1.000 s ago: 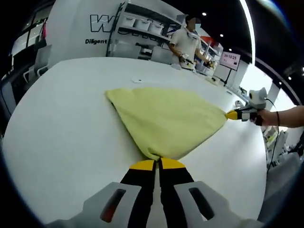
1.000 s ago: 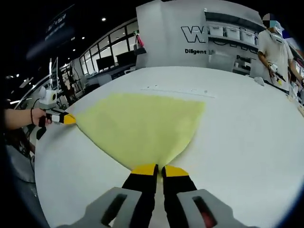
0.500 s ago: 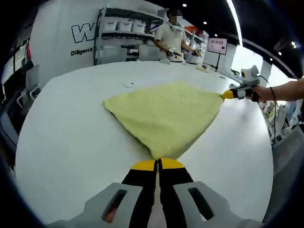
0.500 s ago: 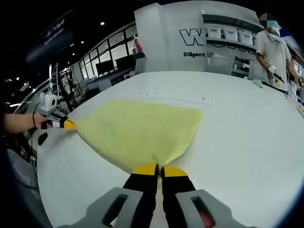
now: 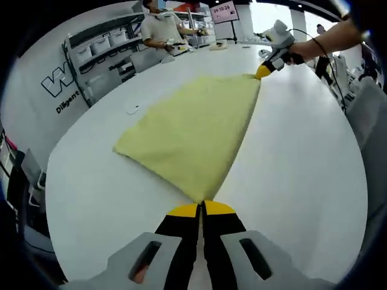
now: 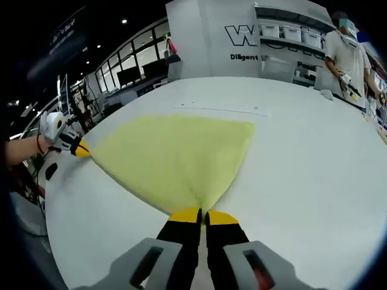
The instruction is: Fold the garment on the visible template until the final outline fits inside the template.
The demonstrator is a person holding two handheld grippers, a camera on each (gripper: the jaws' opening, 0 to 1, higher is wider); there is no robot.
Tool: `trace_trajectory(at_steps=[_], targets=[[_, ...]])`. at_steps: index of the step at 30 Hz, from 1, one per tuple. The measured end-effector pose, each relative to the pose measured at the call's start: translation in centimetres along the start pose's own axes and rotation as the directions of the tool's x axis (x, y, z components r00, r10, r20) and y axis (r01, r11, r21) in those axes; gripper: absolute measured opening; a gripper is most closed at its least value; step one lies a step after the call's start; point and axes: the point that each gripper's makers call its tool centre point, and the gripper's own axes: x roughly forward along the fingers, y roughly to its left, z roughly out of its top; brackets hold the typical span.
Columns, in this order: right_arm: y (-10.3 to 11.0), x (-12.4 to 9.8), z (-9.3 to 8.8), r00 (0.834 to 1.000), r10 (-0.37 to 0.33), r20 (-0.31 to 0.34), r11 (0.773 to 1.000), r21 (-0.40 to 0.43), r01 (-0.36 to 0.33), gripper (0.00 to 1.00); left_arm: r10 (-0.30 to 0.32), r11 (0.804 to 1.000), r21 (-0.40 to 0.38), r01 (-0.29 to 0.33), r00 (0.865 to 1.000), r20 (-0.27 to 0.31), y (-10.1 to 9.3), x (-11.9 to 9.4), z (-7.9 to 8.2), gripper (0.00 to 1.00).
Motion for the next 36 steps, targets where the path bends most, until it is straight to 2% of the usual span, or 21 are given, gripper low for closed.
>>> trace_trajectory(at_steps=[5,6,8,10,12,13,16,18,19,23,24,26,27,28,30,31,32,33,36], targets=[[0.0,0.0,0.0,1.0,-0.005,0.008,1.0,0.007,0.005,0.0,0.0,0.999,-0.033,0.0,1.0,-0.003,0.0,0.0,-0.2,0.01],[0.0,-0.1,0.0,1.0,0.0,0.007,1.0,0.0,0.0,0.0,-0.006,0.999,-0.047,0.007,1.0,0.012,0.0,0.0,-0.1,0.01],[-0.1,-0.5,0.2,1.0,-0.013,0.006,1.0,-0.017,0.013,0.0,-0.005,0.999,-0.043,0.005,1.0,-0.01,-0.1,-0.1,-0.3,0.0],[-0.2,-0.9,0.3,1.0,-0.02,0.01,1.0,-0.021,0.02,0.0,0.018,0.999,-0.046,-0.018,1.0,-0.001,-0.2,-0.5,-0.3,0.01],[-0.8,-1.3,0.4,0.999,-0.052,0.012,0.998,-0.023,0.052,0.0,0.033,0.995,-0.094,-0.03,0.999,0.032,-0.2,-0.9,0.0,0.01],[-1.4,-1.7,0.6,0.996,-0.09,0.021,0.996,-0.023,0.09,0.02,0.048,0.993,-0.112,-0.043,0.998,0.044,0.0,-1.2,0.1,0.01],[-1.4,-2.5,0.5,0.994,-0.106,0.023,0.994,-0.021,0.106,0.0,0.084,0.985,-0.157,-0.074,0.995,0.06,0.1,-1.9,0.2,0.01],[-1.4,-3.3,1.3,0.989,-0.121,0.086,0.993,0.012,0.12,0.0,0.115,0.974,-0.205,-0.096,0.99,0.084,0.1,-2.6,0.6,0.01],[-1.3,-3.3,1.4,0.989,-0.12,0.091,0.993,0.021,0.119,0.0,0.12,0.973,-0.21,-0.099,0.989,0.088,0.1,-2.7,0.6,0.01],[-0.7,-4.3,1.7,0.982,-0.134,0.132,0.991,0.034,0.131,0.0,0.171,0.956,-0.262,-0.134,0.977,0.126,0.2,-3.7,1.3,0.01],[-0.6,-4.6,1.9,0.978,-0.141,0.153,0.99,0.045,0.135,0.0,0.204,0.942,-0.295,-0.157,0.969,0.138,0.4,-4.1,1.5,0.01],[-0.5,-4.8,2.0,0.974,-0.146,0.171,0.989,0.063,0.137,0.0,0.219,0.934,-0.318,-0.162,0.964,0.152,0.4,-4.5,1.7,0.01],[-0.3,-5.1,2.2,0.969,-0.149,0.197,0.988,0.072,0.137,0.0,0.247,0.921,-0.348,-0.176,0.954,0.172,0.5,-4.9,2.0,0.01],[-0.1,-5.4,2.1,0.969,-0.15,0.195,0.988,0.066,0.14,0.0,0.253,0.916,-0.362,-0.174,0.95,0.182,0.4,-5.1,2.1,0.01],[0.3,-5.8,1.9,0.966,-0.162,0.2,0.987,0.031,0.159,0.0,0.301,0.89,-0.41,-0.201,0.933,0.197,0.6,-5.9,2.2,0.01],[0.5,-6.1,1.9,0.963,-0.169,0.211,0.986,0.028,0.167,0.0,0.306,0.886,-0.419,-0.2,0.93,0.203,0.6,-6.1,2.2,0.01],[0.7,-6.3,1.8,0.962,-0.168,0.216,0.986,0.029,0.166,0.0,0.323,0.877,-0.434,-0.206,0.921,0.216,0.5,-6.6,2.3,0.01],[1.0,-6.6,1.8,0.959,-0.171,0.226,0.985,0.03,0.169,0.0,0.358,0.856,-0.468,-0.22,0.906,0.227,0.7,-7.1,2.3,0.01],[1.7,-7.3,1.7,0.954,-0.169,0.249,0.986,0.025,0.168,0.0,0.374,0.844,-0.489,-0.221,0.895,0.242,0.2,-7.9,2.3,0.01]])
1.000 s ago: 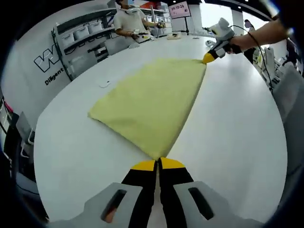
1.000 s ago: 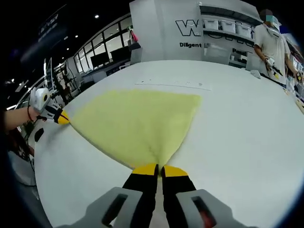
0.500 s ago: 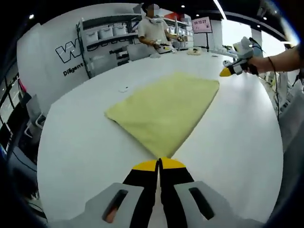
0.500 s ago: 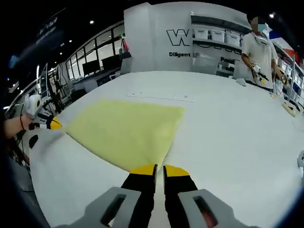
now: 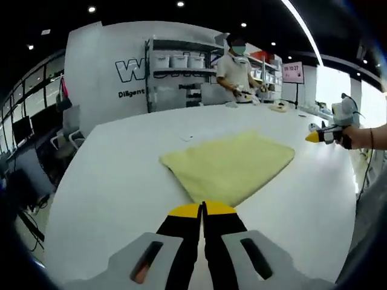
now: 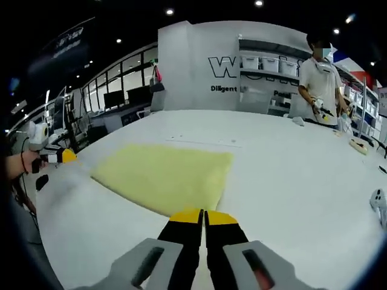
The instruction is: Fold the garment on the visible template until the final outline fits inside the template.
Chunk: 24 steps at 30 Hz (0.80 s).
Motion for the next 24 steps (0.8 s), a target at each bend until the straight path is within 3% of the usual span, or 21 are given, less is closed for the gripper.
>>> trace_trajectory(at_steps=[8,11,15,24], targets=[[1.4,-1.7,0.4,0.999,-0.006,0.04,1.0,-0.007,0.007,0.0,0.029,0.996,-0.082,-0.025,0.999,0.044,-1.1,-2.2,0.4,0.01],[1.8,-2.4,0.2,0.999,-0.014,0.037,1.0,0.0,0.014,0.0,0.046,0.997,-0.07,-0.042,0.997,0.059,-1.8,-2.9,0.8,0.01],[2.5,-3.7,0.0,0.999,-0.034,0.041,0.998,0.056,0.032,0.0,0.075,0.992,-0.11,-0.064,0.993,0.093,-2.6,-4.4,1.6,0.01],[4.8,-5.9,-1.4,0.999,-0.042,0.017,0.996,0.079,0.04,0.0,0.138,0.982,-0.142,-0.125,0.987,0.084,-3.3,-7.0,0.8,0.01]])
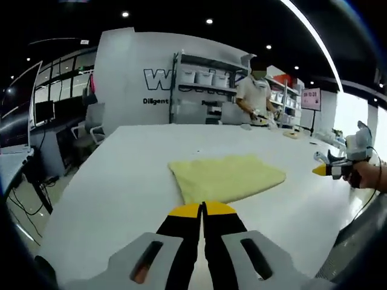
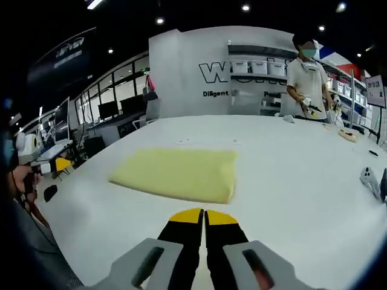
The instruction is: Fold the garment on the visible template until the final outline fits inside the template.
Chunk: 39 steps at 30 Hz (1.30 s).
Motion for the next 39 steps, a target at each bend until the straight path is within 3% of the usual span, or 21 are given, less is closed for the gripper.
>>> trace_trajectory(at_steps=[3,11,13,15,17,21,24,27,29,31,33,39], targets=[[0.3,-0.6,-0.2,1.0,-0.011,-0.013,1.0,-0.004,0.011,0.0,0.039,0.998,0.04,-0.038,0.999,-0.014,0.5,-0.8,0.0,0.01],[1.4,-2.2,-0.7,0.999,-0.029,-0.036,0.999,0.025,0.03,0.0,0.072,0.997,0.034,-0.07,0.996,-0.055,0.1,-2.1,-0.8,0.01],[1.9,-2.4,-1.0,0.999,-0.015,-0.041,0.999,0.035,0.017,0.0,0.069,0.997,0.037,-0.066,0.996,-0.065,-0.4,-2.4,-1.1,0.09],[2.0,-2.4,-1.5,0.998,-0.023,-0.057,0.999,0.028,0.025,0.22,0.061,0.998,0.026,-0.059,0.996,-0.057,-0.9,-2.7,-1.1,0.21],[2.1,-2.7,-1.7,0.997,-0.035,-0.062,0.999,0.016,0.036,0.35,0.076,0.997,0.03,-0.074,0.995,-0.06,-1.0,-3.0,-1.1,0.38],[2.0,-3.1,-2.1,0.996,-0.052,-0.074,0.999,0.007,0.052,0.49,0.079,0.997,0.018,-0.078,0.994,-0.069,-1.2,-3.3,-1.5,0.54],[2.0,-3.6,-2.1,0.996,-0.06,-0.068,0.998,0.008,0.061,0.57,0.112,0.994,0.011,-0.112,0.99,-0.089,-0.9,-3.8,-2.1,0.73],[2.3,-3.7,-2.2,0.996,-0.049,-0.07,0.998,0.033,0.051,0.76,0.135,0.991,-0.003,-0.136,0.986,-0.097,-0.3,-4.0,-2.4,0.84],[2.3,-3.9,-2.4,0.996,-0.059,-0.07,0.997,0.04,0.062,0.79,0.139,0.99,-0.004,-0.14,0.985,-0.102,-0.2,-4.1,-2.5,0.94],[2.4,-4.0,-2.5,0.995,-0.062,-0.074,0.998,0.025,0.064,0.85,0.151,0.988,-0.015,-0.154,0.982,-0.11,0.1,-4.3,-2.8,0.97],[2.5,-4.0,-2.5,0.996,-0.06,-0.07,0.998,0.03,0.062,0.98,0.142,0.989,-0.019,-0.145,0.985,-0.099,-0.1,-4.4,-2.6,0.99],[2.7,-4.1,-2.5,0.996,-0.064,-0.066,0.998,0.02,0.066,0.99,0.136,0.99,-0.012,-0.138,0.986,-0.094,-0.4,-4.5,-2.4,0.99]])
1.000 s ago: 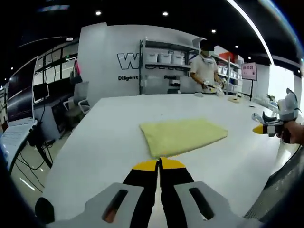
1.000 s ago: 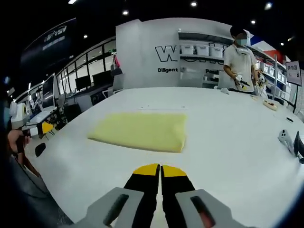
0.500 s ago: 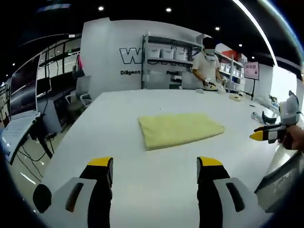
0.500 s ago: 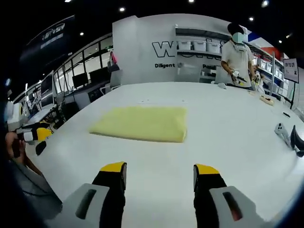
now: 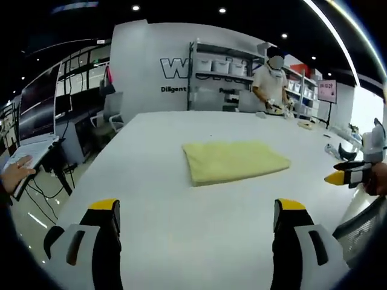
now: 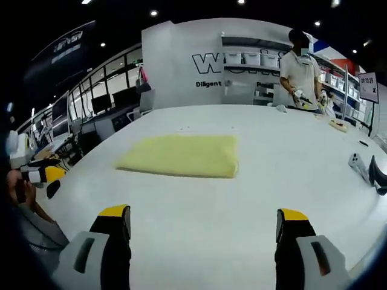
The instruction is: Fold the garment on the visible template until the final outline fits inside the template.
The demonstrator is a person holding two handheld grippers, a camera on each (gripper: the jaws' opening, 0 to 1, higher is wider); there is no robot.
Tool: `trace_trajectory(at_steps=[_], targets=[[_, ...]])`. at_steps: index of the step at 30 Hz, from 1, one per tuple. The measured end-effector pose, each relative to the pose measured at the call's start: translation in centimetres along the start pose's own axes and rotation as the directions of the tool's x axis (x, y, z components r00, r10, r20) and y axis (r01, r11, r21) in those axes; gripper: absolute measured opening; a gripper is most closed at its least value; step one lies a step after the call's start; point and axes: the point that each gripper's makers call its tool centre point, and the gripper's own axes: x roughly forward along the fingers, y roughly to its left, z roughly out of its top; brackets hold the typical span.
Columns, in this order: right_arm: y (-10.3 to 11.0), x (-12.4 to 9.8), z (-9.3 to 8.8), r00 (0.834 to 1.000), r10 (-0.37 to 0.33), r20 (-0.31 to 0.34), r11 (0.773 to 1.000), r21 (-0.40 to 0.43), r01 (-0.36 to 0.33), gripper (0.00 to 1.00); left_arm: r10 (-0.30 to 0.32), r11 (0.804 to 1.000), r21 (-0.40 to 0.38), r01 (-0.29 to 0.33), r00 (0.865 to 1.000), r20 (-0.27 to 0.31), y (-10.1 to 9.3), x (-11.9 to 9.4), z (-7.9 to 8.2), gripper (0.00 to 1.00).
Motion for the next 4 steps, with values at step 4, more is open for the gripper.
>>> trace_trajectory(at_steps=[4], targets=[[-0.02,-0.12,-0.08,1.0,-0.001,-0.003,1.0,0.0,0.001,0.99,-0.009,1.0,-0.011,0.009,1.0,-0.004,-0.14,-0.08,-0.03,0.99]])
